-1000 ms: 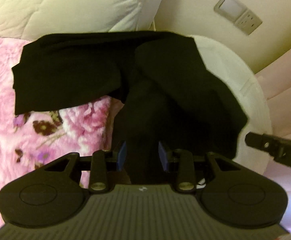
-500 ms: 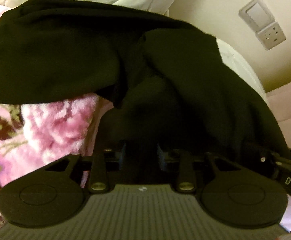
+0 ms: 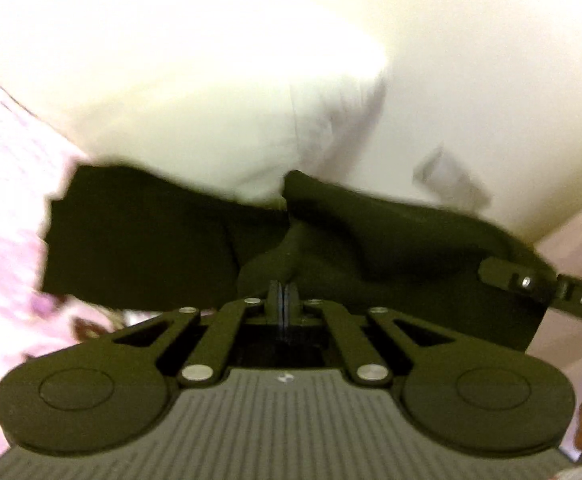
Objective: Fold clothes
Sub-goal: 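Grasp the black garment with both grippers and lift it off the lid, then carry the black garment with both grippers and drop it onto the bed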
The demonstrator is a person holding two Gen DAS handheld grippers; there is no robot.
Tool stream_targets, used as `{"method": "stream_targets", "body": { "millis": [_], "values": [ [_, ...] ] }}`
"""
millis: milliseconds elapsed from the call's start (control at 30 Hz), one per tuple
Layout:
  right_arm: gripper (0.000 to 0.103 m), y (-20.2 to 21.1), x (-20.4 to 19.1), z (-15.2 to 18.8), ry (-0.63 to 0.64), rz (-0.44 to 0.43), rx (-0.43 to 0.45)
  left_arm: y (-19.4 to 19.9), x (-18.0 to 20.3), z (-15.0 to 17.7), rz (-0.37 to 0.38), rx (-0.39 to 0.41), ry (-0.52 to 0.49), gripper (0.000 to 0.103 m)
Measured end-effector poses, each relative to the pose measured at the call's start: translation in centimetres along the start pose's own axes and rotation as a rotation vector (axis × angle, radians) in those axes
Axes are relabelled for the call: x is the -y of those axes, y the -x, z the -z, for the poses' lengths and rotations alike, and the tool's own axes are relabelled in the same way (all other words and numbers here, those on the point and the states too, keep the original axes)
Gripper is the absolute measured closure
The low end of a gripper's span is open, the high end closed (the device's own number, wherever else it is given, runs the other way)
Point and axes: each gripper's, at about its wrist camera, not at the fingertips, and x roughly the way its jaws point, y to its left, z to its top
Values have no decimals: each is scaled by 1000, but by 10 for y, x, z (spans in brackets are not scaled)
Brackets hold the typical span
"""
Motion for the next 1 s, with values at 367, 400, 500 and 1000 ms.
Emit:
{"method": "stream_targets", "body": {
  "millis": [367, 400, 500, 1000],
  "values": [
    [97, 90, -155, -57, 126, -379, 284, 237, -33, -31, -96, 503, 59, 103],
    [97, 99, -174, -59, 145, -418, 307, 260, -36, -30, -109, 543, 60, 103],
    [97, 128, -234, -58, 204, -541, 375, 337, -49, -19, -154, 668, 75, 103],
    [97, 302, -558, -1, 379, -1298, 461, 744, -54, 36, -655, 1147, 0, 103]
  ]
}}
